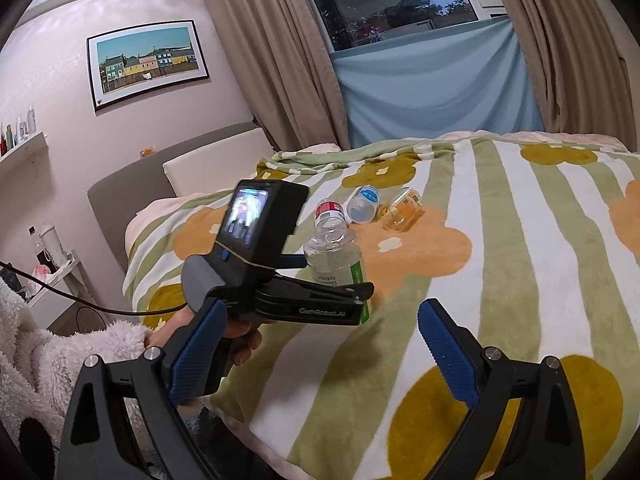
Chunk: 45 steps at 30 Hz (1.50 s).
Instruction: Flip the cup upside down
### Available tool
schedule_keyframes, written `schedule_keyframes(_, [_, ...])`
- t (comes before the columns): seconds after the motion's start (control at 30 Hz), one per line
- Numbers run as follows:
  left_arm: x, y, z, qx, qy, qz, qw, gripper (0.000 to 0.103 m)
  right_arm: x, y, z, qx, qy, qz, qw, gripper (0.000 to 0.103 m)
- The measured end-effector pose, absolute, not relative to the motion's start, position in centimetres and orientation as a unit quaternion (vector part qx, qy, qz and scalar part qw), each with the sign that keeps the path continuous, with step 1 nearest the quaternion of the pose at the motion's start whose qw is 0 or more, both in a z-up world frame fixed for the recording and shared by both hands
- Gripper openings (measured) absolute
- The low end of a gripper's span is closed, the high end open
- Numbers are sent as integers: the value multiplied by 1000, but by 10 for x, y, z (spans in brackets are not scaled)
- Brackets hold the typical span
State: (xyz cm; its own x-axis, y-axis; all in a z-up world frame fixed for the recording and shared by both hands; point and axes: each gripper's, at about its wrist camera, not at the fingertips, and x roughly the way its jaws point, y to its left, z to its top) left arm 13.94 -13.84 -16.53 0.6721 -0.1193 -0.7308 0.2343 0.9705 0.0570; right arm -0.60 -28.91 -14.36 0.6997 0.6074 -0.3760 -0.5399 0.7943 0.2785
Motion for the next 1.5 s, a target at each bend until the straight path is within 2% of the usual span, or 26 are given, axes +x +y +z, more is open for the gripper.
schedule_keyframes(0.33, [130, -126, -149, 56, 386, -102, 915, 103, -6, -281, -138, 65, 231, 299, 924, 96])
schedule_keyframes(0.57, [110, -95, -114, 25, 356, -104, 928, 103, -5, -267, -120, 52, 224, 288, 930, 96])
schedule_keyframes(0.87, [62, -37, -26, -5, 255, -89, 963, 103, 3, -248, -61, 36, 155, 194, 968, 96])
schedule_keyframes(1.0, [40, -22, -3, -7, 214, -79, 974, 103, 2, -240, -39, 26, 122, 150, 981, 96])
schedule_keyframes(1.1, [24, -12, 1, -13, 194, -76, 978, 103, 5, -229, -34, 6, 136, 125, 983, 103])
schedule_keyframes(1.33, [4, -9, -11, -13, 174, -73, 982, 103, -3, -219, -51, -31, 136, 70, 988, 103])
schedule_keyframes(1.5, [-2, -10, -14, -14, 162, -76, 984, 103, -4, -226, -56, -10, 154, 55, 986, 103])
